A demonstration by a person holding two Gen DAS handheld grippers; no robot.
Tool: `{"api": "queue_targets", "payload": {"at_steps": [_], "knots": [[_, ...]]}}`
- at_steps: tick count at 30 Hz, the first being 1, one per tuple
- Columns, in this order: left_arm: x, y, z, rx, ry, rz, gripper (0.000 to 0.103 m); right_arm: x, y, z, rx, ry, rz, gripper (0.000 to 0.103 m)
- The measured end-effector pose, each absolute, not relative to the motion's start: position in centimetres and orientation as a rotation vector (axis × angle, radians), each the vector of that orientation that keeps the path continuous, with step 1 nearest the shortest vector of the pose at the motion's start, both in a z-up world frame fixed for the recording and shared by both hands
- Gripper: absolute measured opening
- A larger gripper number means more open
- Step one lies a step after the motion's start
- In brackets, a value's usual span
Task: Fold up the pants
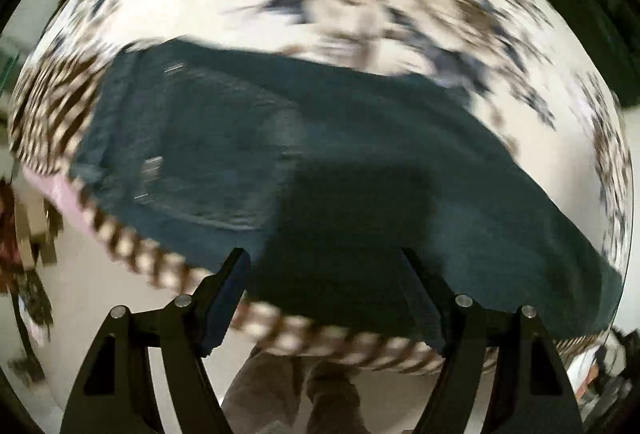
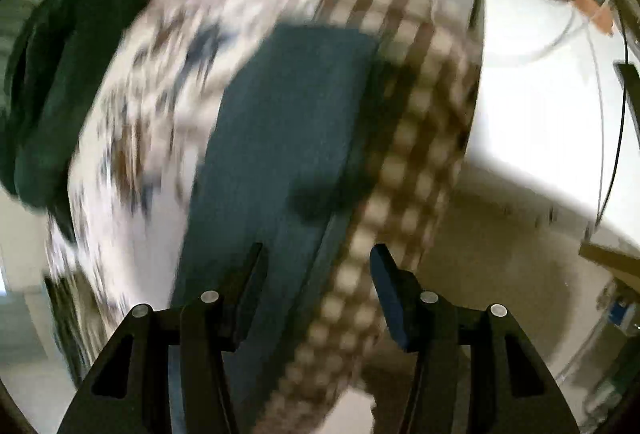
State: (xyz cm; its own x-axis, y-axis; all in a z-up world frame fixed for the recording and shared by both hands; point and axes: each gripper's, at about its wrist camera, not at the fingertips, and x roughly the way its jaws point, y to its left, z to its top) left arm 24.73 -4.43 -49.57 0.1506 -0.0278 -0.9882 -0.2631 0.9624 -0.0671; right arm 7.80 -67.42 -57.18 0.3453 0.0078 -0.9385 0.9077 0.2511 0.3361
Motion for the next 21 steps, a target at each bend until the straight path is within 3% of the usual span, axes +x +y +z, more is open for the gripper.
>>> {"api": "queue_targets", "payload": {"at_steps": [5,11,12,13,14,21], "knots": [[26.9,-11.8,-50.2,-0.160,1.402,0.063,0.074,8.3,-71.5,-58.0,1.161,0.917,-0.838,0.056],[27.6,-18.5,-50.0,-0.080,1.381,-0.026,0.074,10.6,-75.9,-61.7,1.088,1.012,-0.949,0.056],[27.6,-19.3,-49.9,-0.075,1.376,-0.036,0.074,11.0,-75.7,-62.0,1.084,0.998,-0.939,0.047],[27.5,-19.8,-49.8,-0.070,1.373,-0.043,0.074,11.2,-75.7,-61.9,1.077,0.980,-0.912,0.014],[27.3,-20.7,-49.7,-0.057,1.368,-0.055,0.074,11.6,-75.8,-61.6,1.035,0.985,-0.904,0.008],[26.2,-23.0,-50.3,-0.010,1.389,-0.085,0.074,10.6,-74.1,-58.1,0.864,0.941,-0.911,0.005]]}}
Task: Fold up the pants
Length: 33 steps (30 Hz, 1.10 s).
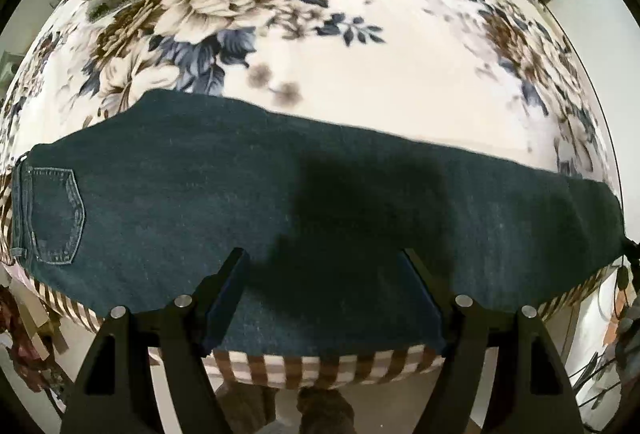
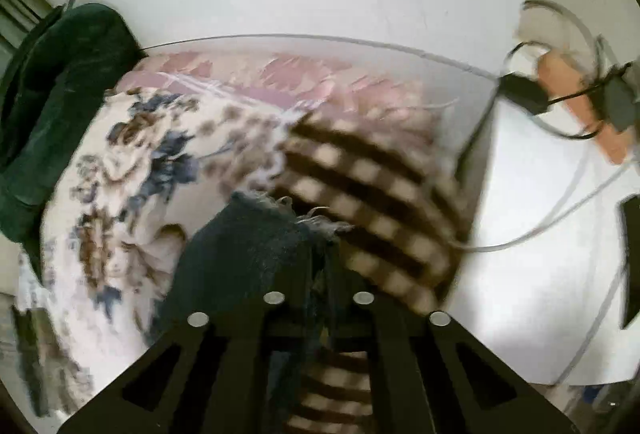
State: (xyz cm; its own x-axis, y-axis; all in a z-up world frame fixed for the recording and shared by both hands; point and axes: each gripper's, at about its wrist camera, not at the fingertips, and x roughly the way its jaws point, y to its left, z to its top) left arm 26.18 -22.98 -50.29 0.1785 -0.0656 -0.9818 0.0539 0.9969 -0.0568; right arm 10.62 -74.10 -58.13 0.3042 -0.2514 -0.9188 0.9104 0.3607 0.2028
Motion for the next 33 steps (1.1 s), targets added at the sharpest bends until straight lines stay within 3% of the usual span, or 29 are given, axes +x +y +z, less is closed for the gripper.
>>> {"api": "queue_targets", "payload": {"at_steps": [3,5,7,8,11,14,16,21,23,25,33], "knots": [[25.9,-22.8,-50.9,-0.010,1.408,-0.074,0.074,8.8,-75.1,-58.9,0.930,0.996,-0.925,0.007],[26.0,-22.6,-51.7,-0.022,1.429,-0.071,0.074,6.5,-75.9,-60.2,1.158,0.917,-0.825,0.019],[26.2,-22.3,-52.4,-0.041,1.439,-0.073,0.074,4.9,-75.6,-61.2,1.283,0.821,-0.735,0.058],[26.6,-22.2,-53.1,-0.048,1.445,-0.077,0.074,4.8,-75.4,-61.7,1.306,0.813,-0.707,0.059],[27.5,-22.0,-55.3,-0.049,1.457,-0.083,0.074,5.7,-74.4,-64.7,1.383,0.833,-0.546,0.059],[28.0,-21.8,-57.0,-0.065,1.467,-0.107,0.082,7.0,-73.4,-66.4,1.397,0.799,-0.457,0.059],[28.1,-22.0,-57.3,-0.098,1.462,-0.146,0.103,7.5,-73.1,-66.5,1.400,0.731,-0.420,0.059],[27.8,-23.3,-58.1,-0.034,1.439,-0.119,0.103,9.0,-72.8,-67.7,1.503,0.626,-0.344,0.059],[27.5,-23.4,-58.2,-0.041,1.417,-0.100,0.103,10.1,-72.4,-68.0,1.476,0.660,-0.350,0.048],[27.3,-23.8,-58.1,-0.044,1.409,-0.086,0.103,11.1,-72.2,-68.0,1.425,0.725,-0.382,0.010],[26.9,-21.4,-54.8,-0.151,1.434,-0.109,0.103,12.8,-69.1,-60.1,1.229,0.692,-0.405,0.009]]}}
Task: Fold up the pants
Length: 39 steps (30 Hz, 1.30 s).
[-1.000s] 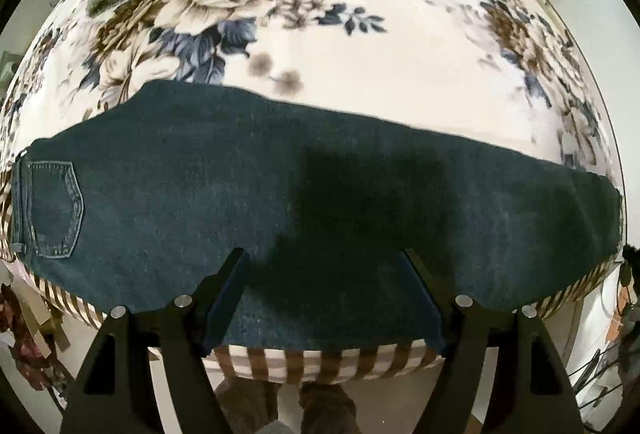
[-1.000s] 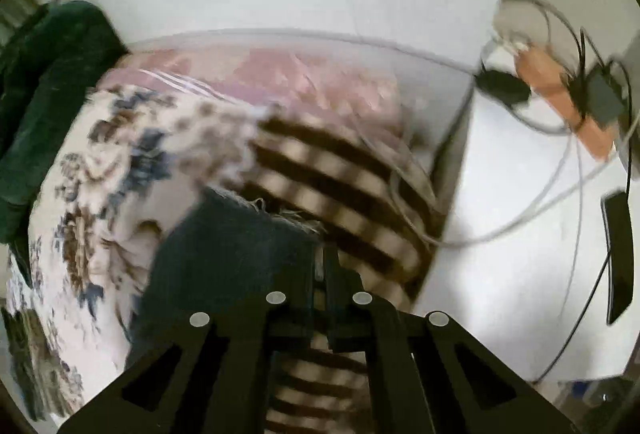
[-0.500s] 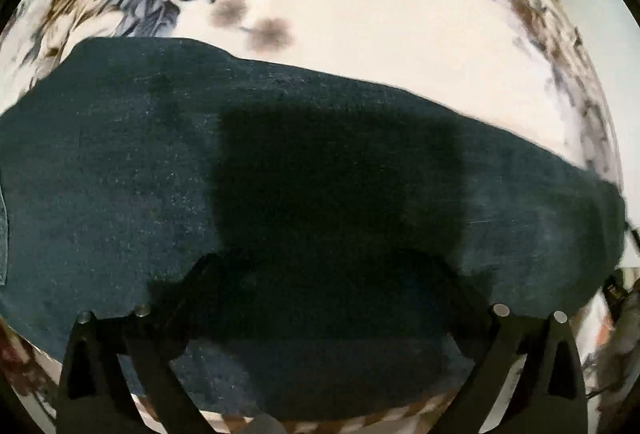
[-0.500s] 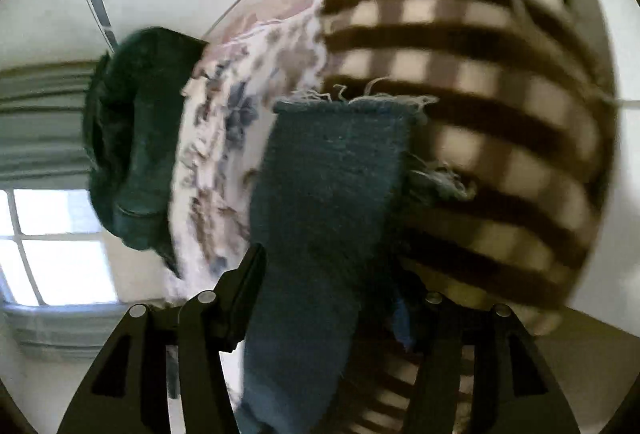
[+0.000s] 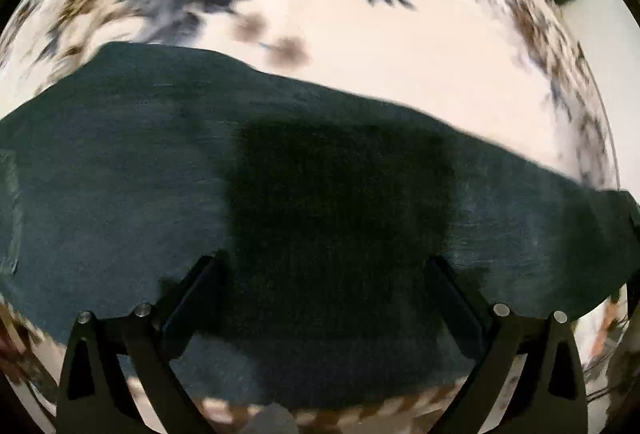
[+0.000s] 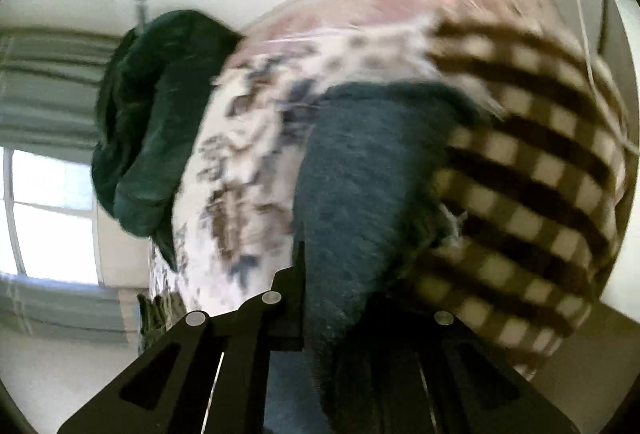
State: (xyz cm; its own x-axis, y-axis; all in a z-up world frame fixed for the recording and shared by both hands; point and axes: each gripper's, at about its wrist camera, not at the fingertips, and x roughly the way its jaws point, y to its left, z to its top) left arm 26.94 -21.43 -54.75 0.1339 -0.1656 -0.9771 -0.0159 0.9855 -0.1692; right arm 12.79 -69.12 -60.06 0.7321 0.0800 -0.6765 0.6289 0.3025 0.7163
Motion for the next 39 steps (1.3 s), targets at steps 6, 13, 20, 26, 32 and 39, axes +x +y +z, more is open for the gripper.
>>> {"api": "queue_targets", "payload": {"at_steps": [6,13,20,26,32,39], "knots": [[25.4,-14.9,-49.6,-0.267,1.370,-0.066,0.103,16.1,-60.9,-50.0,1.038,0.678,-0.275,0.009],[23.9,-3.6,-45.8,-0.304,1.290,0.002,0.103,20.8,-43.8,-44.0,0.853,0.757,-0.092,0.009],[22.2,6.4,-47.5,-0.311,1.295,0.132,0.103,24.5,-24.9,-51.9,0.624,1.009,0.036,0.009],[19.8,12.6,-49.5,-0.365,1.318,0.219,0.103,25.8,-11.8,-62.8,0.299,1.338,0.064,0.036],[19.8,14.0,-49.6,-0.404,1.313,0.245,0.103,23.9,-7.9,-59.3,0.432,1.305,0.363,0.058],[24.9,6.5,-49.2,-0.363,1.284,0.064,0.103,20.8,-24.7,-55.9,0.519,1.252,-0.041,0.063]]}}
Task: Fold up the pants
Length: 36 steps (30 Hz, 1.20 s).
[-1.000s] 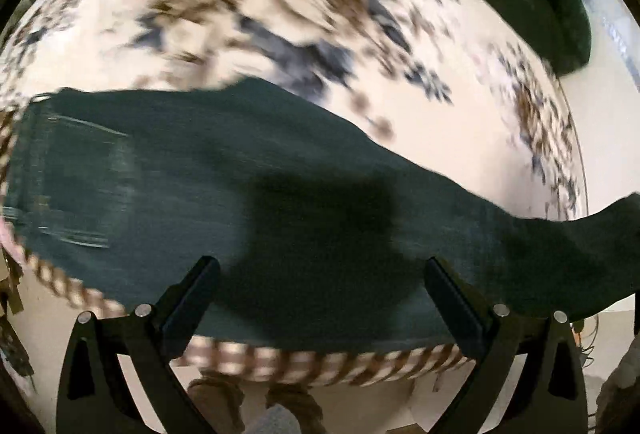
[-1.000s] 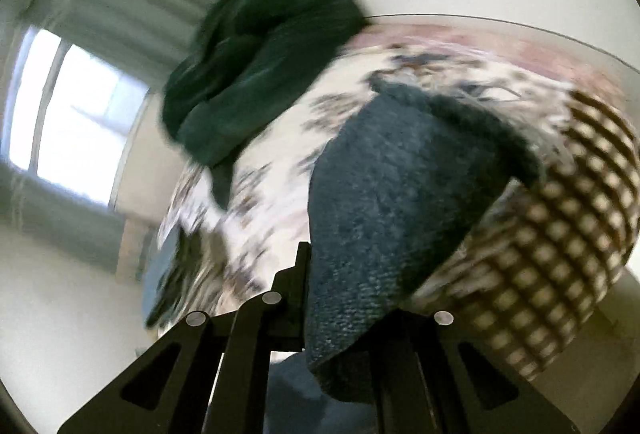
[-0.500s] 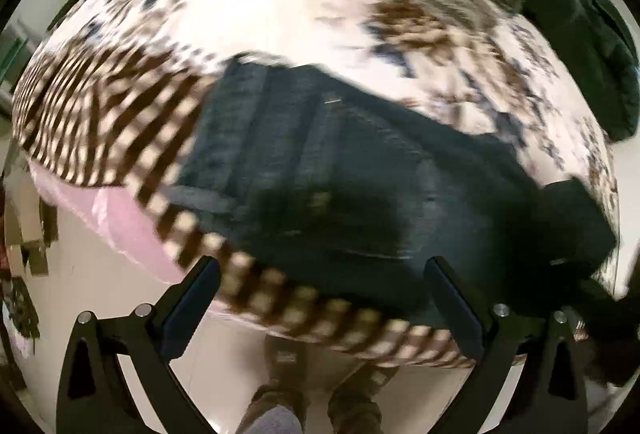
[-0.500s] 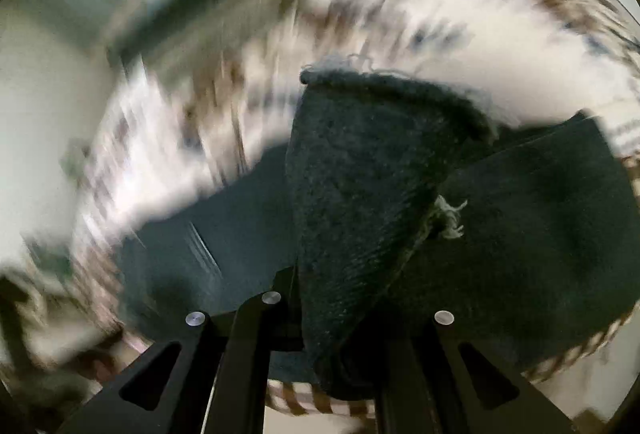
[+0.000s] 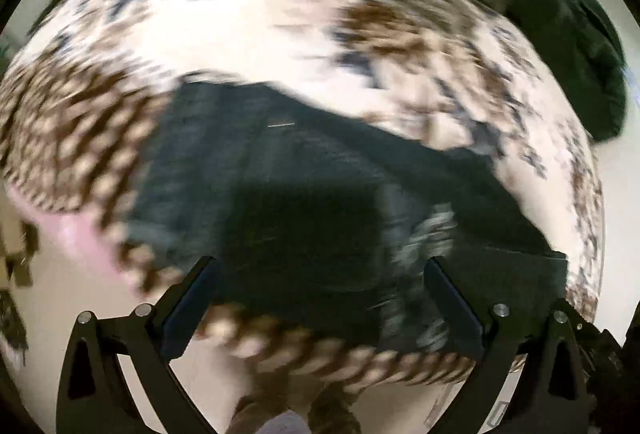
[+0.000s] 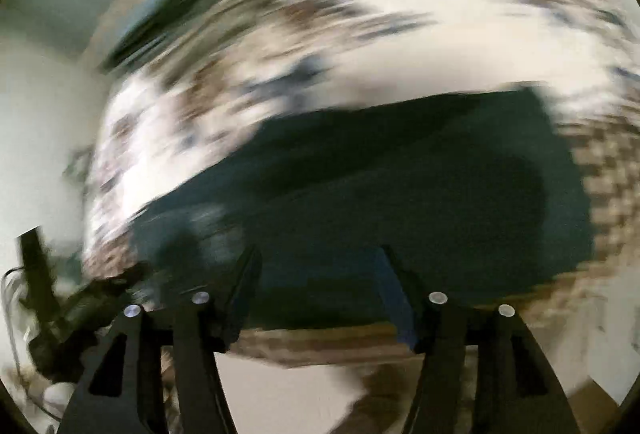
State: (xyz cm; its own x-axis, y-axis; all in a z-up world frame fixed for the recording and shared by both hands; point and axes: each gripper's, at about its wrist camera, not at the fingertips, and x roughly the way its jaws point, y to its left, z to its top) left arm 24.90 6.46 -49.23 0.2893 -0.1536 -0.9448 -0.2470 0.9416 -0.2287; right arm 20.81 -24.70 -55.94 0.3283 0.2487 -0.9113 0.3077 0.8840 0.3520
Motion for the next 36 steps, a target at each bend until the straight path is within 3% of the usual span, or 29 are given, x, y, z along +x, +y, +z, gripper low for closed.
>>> {"api": "queue_targets", "payload": {"at_steps": [3,5,7,10,12,14,15,19,24,26,27,28,29,30,31,32,36], "knots": [[27.4,2.6,-51.2,-0.302,1.297,0.013,0.099,21.0,-32.3,-56.9,0.497,1.281,-0.217,0.063],[28.6,0.6,-52.6,-0.237,1.326,-0.012,0.080,21.6,-36.8,-58.2,0.517,1.301,-0.278,0.063],[29.7,-1.6,-54.2,-0.162,1.358,-0.054,0.039,22.3,-39.4,-59.5,0.512,1.322,-0.295,0.063],[29.9,-3.3,-54.6,-0.083,1.325,-0.094,0.017,24.0,-42.1,-62.2,0.600,1.370,-0.229,0.063],[30.0,-3.9,-54.4,-0.047,1.301,-0.115,0.009,24.8,-42.1,-63.6,0.663,1.375,-0.155,0.063],[30.2,-4.1,-54.3,-0.035,1.292,-0.116,0.008,25.6,-40.8,-63.9,0.629,1.361,-0.122,0.043],[30.4,-4.0,-54.1,-0.042,1.287,-0.119,0.007,25.8,-40.5,-64.1,0.588,1.362,-0.131,0.026],[31.5,-4.0,-53.3,-0.078,1.250,-0.114,0.005,24.4,-41.9,-63.2,0.610,1.313,-0.202,0.013],[32.8,-3.0,-54.0,-0.120,1.269,-0.089,0.005,23.5,-43.3,-63.3,0.646,1.303,-0.254,0.012],[32.6,-2.0,-53.7,-0.190,1.280,-0.089,0.006,23.6,-43.7,-62.9,0.674,1.329,-0.246,0.015],[32.1,-0.9,-53.1,-0.242,1.284,-0.078,0.007,23.6,-43.9,-62.6,0.685,1.345,-0.241,0.021],[31.5,0.0,-52.4,-0.291,1.277,-0.073,0.014,24.0,-43.4,-62.4,0.685,1.353,-0.234,0.037],[30.6,1.2,-51.7,-0.355,1.260,-0.076,0.022,24.1,-43.1,-61.5,0.675,1.346,-0.222,0.046],[29.4,2.4,-50.8,-0.413,1.236,-0.072,0.049,24.2,-42.4,-60.9,0.663,1.334,-0.211,0.059],[28.1,3.7,-50.0,-0.462,1.211,-0.048,0.085,24.2,-41.6,-60.0,0.657,1.318,-0.189,0.061],[26.5,5.2,-49.2,-0.511,1.182,-0.013,0.095,24.2,-40.7,-59.2,0.649,1.311,-0.166,0.061],[20.4,11.3,-48.5,-0.712,1.102,0.169,0.098,23.7,-36.2,-57.5,0.628,1.306,-0.105,0.061]]}}
